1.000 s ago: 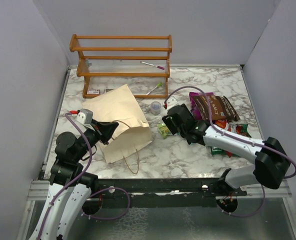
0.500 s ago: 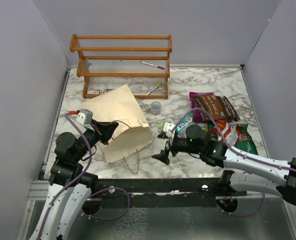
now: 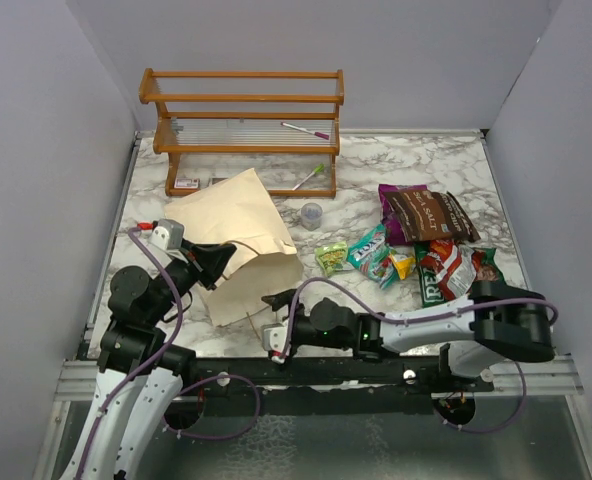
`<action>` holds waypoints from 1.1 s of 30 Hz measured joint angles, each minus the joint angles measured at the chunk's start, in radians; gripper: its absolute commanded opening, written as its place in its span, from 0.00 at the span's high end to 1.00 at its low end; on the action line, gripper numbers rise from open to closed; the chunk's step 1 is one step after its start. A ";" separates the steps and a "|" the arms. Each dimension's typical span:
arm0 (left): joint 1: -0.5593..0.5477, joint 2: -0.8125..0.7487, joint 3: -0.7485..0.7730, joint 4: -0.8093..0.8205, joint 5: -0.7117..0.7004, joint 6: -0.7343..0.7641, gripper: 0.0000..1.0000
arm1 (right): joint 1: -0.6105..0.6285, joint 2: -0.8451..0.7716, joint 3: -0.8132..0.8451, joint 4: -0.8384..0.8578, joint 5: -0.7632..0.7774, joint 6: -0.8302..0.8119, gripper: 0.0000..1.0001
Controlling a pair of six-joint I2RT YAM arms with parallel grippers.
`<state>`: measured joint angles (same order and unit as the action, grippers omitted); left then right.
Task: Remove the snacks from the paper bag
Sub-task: Take out the snack from the paper bag.
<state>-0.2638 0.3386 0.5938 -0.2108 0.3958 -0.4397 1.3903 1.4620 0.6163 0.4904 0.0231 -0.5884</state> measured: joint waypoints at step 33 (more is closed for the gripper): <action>0.000 -0.056 0.000 0.000 0.005 0.001 1.00 | -0.181 0.706 0.452 0.325 0.033 -0.513 0.39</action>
<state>-0.2638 0.2821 0.5934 -0.2108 0.4004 -0.4385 1.2095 2.1681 1.0687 0.8150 0.0563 -1.1015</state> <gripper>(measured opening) 0.020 0.605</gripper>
